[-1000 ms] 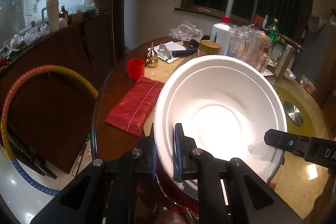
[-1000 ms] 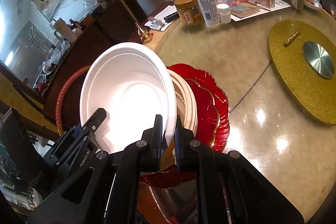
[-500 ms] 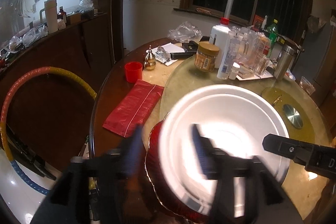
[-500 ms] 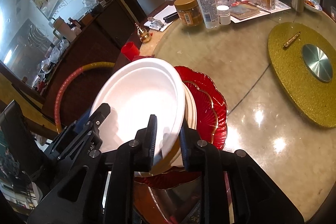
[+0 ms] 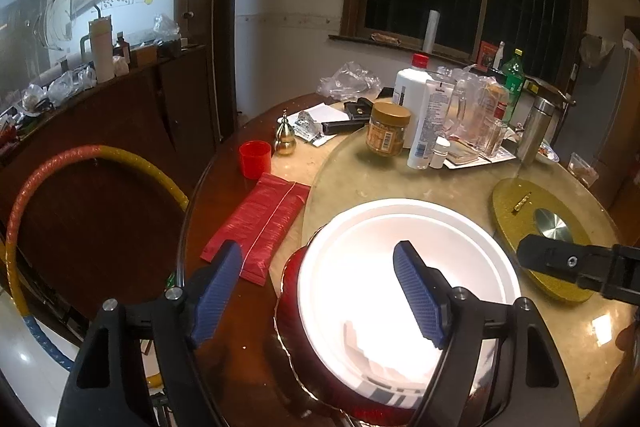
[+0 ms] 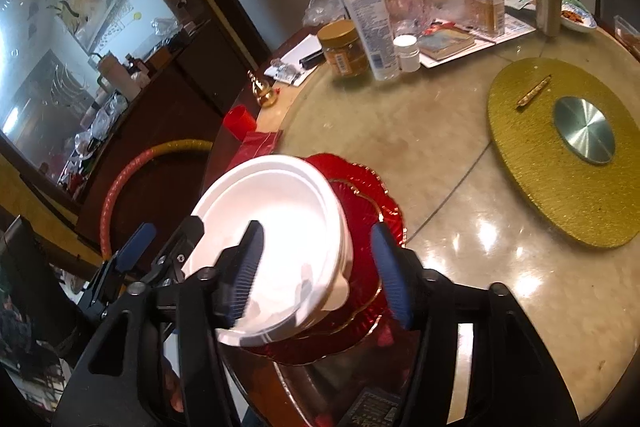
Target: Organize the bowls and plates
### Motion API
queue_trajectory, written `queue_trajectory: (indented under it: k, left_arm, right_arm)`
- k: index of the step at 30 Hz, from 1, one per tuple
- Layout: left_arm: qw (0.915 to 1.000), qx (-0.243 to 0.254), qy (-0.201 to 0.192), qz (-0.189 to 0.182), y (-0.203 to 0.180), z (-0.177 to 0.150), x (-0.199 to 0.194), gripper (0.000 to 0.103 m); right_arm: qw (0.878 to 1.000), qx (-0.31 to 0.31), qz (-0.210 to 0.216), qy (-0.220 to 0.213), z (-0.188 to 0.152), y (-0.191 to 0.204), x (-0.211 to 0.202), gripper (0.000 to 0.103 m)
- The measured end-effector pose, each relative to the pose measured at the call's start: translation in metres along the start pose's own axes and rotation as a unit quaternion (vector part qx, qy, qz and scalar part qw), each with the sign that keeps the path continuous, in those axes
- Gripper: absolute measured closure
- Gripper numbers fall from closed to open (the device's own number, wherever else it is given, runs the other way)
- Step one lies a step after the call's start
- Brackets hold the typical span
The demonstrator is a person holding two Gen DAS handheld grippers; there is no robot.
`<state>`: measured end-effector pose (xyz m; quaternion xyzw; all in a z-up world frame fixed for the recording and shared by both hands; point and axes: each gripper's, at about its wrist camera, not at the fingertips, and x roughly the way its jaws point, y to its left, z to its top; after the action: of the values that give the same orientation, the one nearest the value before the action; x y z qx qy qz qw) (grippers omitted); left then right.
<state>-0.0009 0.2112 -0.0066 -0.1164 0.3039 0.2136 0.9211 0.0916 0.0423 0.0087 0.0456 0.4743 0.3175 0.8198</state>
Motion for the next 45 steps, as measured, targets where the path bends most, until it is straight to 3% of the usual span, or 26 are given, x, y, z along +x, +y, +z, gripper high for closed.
queue_trajectory:
  k: [3, 5, 11, 15, 17, 31, 34, 36, 45]
  left_arm:
    - [1.0, 0.003, -0.002, 0.004, -0.001, -0.001, -0.004, 0.023]
    - [0.9999, 0.005, -0.008, 0.012, -0.001, -0.002, -0.008, 0.022]
    - [0.9993, 0.017, -0.011, 0.03, -0.005, -0.006, -0.017, 0.019]
    - [0.9975, 0.04, -0.011, 0.057, -0.011, -0.011, -0.021, 0.01]
    - [0.9976, 0.044, -0.01, 0.053, -0.013, -0.014, -0.025, 0.004]
    - [0.9994, 0.023, 0.007, -0.026, -0.019, -0.021, -0.04, 0.004]
    - [0.9994, 0.026, 0.007, -0.023, -0.023, -0.021, -0.039, 0.004]
    - [0.9993, 0.029, 0.009, -0.023, -0.024, -0.023, -0.038, 0.004]
    - [0.999, 0.035, 0.013, -0.023, -0.026, -0.025, -0.036, 0.003]
  right_arm:
    - [1.0, -0.014, 0.0, -0.013, -0.003, -0.002, -0.009, 0.038]
    - [0.999, -0.032, -0.005, -0.019, -0.006, -0.002, -0.014, 0.031]
    - [0.992, -0.119, -0.033, -0.037, -0.025, -0.002, -0.03, 0.031]
    - [0.984, -0.168, -0.04, -0.037, -0.04, -0.002, -0.034, 0.029]
    - [0.982, -0.182, -0.042, -0.036, -0.046, -0.003, -0.035, 0.021]
    - [0.959, -0.278, -0.037, -0.035, -0.082, 0.006, -0.046, 0.021]
    - [0.959, -0.279, -0.038, -0.026, -0.085, 0.004, -0.045, 0.019]
    - [0.961, -0.272, -0.039, -0.026, -0.084, 0.002, -0.043, 0.0]
    - [0.966, -0.25, -0.051, -0.048, -0.078, 0.006, -0.044, 0.0]
